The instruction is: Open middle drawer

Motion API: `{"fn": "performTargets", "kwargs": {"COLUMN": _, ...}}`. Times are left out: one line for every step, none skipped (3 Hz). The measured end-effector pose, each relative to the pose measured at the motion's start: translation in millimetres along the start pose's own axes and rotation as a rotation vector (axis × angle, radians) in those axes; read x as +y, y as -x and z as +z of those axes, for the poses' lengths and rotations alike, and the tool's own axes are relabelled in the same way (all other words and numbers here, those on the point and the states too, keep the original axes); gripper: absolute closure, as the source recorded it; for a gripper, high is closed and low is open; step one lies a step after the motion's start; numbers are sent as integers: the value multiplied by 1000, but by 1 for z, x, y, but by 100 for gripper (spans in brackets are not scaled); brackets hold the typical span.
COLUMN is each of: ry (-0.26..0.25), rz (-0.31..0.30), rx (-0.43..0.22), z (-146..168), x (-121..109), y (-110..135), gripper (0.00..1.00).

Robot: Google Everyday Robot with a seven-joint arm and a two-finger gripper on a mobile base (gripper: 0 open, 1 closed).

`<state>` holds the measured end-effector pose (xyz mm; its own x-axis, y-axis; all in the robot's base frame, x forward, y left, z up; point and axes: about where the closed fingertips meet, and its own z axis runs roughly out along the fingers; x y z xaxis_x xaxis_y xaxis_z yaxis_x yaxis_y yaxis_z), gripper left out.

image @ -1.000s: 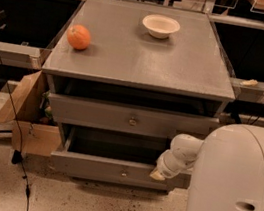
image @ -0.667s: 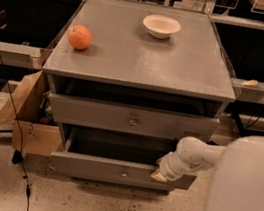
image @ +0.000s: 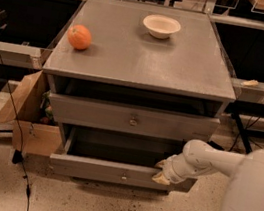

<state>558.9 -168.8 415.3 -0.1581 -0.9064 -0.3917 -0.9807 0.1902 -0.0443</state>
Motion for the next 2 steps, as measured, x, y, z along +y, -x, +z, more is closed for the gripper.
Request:
{"fn": "performTargets", "kwargs": {"ry": 1, "rz": -3, "rx": -4, "z": 0, "x": -1, "y": 1, "gripper": 11}}
{"fn": "performTargets", "kwargs": {"ry": 19, "rz": -34, "rx": -52, "z": -1, "x": 6, "y": -9, "gripper": 0}}
